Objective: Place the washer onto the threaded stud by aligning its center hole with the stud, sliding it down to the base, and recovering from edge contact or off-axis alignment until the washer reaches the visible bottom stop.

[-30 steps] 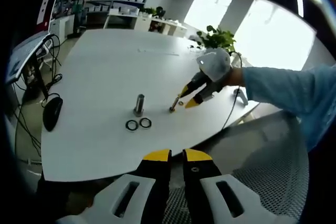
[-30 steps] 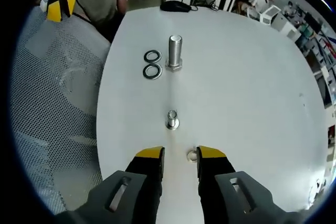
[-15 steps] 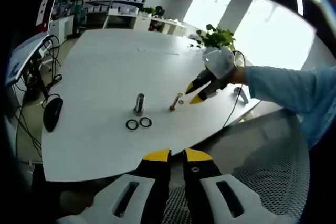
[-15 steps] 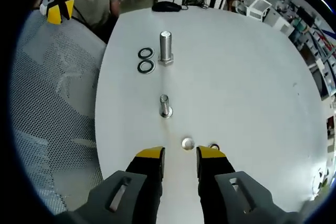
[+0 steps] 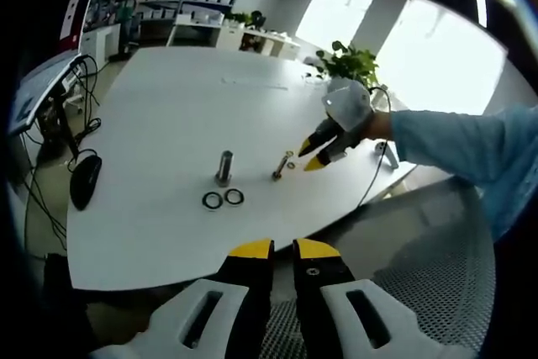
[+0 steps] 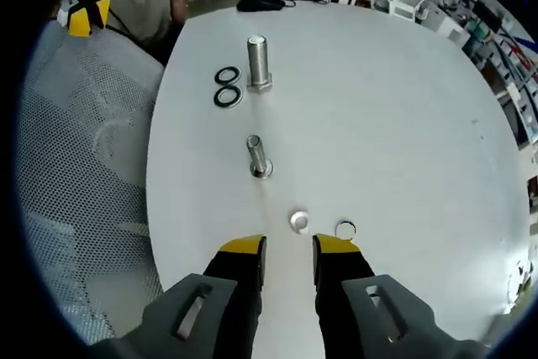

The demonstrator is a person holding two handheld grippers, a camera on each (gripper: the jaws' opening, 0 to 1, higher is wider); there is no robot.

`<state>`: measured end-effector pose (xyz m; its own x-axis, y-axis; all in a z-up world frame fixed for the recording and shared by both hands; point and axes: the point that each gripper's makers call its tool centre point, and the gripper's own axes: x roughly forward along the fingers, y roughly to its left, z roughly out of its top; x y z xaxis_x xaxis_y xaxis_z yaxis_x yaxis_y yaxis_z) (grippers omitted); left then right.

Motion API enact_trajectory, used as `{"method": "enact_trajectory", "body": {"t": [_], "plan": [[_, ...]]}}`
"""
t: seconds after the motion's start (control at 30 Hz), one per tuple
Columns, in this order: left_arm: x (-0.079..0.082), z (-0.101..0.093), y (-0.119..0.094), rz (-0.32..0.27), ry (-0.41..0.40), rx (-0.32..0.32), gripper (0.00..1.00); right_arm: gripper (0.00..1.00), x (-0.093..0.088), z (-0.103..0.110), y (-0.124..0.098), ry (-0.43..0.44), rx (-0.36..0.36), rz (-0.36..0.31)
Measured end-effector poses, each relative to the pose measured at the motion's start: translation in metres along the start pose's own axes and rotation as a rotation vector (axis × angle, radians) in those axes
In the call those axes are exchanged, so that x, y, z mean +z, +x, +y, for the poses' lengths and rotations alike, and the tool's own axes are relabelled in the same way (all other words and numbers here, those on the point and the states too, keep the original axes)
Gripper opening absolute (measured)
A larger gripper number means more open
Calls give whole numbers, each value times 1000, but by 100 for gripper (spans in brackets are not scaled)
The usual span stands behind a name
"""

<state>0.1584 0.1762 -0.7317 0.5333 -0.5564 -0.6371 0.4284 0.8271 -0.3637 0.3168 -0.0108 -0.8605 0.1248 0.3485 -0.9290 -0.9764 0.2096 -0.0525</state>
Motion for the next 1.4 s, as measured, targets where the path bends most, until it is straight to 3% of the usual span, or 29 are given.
{"method": "enact_trajectory", "body": {"t": [0.53, 0.87, 1.13, 1.4], "plan": [[0, 1, 0, 4, -5, 0, 5, 25, 0, -8, 20, 24, 15, 27], [0, 1, 0, 3, -9, 0, 5, 24, 4, -8, 20, 59, 28, 8], [0, 0, 0, 2, -9, -1, 5, 16, 5, -10, 21, 74, 10, 6], [0, 0, 0, 1, -9, -1, 5, 14, 6, -10, 21, 89, 0, -4]]}}
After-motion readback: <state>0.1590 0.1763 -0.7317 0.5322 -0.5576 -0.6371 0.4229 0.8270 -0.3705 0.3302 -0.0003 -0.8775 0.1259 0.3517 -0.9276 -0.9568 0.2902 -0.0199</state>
